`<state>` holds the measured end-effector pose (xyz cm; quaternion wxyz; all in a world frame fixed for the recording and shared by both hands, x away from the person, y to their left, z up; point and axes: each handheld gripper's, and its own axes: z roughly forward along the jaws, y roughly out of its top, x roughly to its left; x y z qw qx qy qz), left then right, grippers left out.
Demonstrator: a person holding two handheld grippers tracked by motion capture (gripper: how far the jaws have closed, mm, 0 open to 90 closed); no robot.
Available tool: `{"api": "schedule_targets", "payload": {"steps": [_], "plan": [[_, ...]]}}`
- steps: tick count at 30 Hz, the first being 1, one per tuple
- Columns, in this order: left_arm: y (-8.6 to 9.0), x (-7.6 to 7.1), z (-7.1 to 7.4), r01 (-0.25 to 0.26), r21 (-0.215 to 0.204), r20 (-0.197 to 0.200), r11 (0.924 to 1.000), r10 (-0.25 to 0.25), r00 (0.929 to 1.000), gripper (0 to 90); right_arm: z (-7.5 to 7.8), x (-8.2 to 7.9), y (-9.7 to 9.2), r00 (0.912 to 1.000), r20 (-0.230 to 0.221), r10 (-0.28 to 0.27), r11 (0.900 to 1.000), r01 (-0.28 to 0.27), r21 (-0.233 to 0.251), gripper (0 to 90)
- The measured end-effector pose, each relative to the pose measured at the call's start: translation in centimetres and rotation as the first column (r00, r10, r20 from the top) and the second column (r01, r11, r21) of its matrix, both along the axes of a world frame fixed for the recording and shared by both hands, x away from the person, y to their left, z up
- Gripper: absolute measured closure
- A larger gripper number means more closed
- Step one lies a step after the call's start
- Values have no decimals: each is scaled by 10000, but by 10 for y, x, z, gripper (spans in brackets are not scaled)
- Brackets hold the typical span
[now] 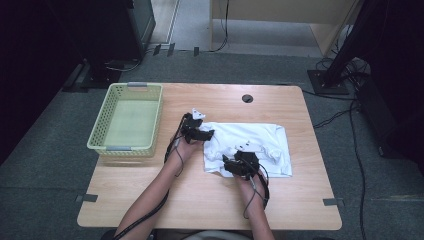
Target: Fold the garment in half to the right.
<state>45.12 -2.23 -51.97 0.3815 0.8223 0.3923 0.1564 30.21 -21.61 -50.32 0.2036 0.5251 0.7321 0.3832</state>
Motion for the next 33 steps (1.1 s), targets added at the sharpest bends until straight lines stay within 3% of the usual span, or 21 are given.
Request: {"api": "schedule_targets", "payload": {"steps": [19,27,33], "plan": [[0,0,0,27,-26,-9,10000,-27,10000,228,5,4,18,9996,-5,286,9996,-286,63,350],[0,0,0,27,-57,-12,10000,-27,10000,228,5,6,29,9998,-102,153,9999,-153,-29,362],[0,0,0,20,-63,-13,10000,-20,10000,229,7,2,38,9990,48,446,9990,-446,-86,363]]}}
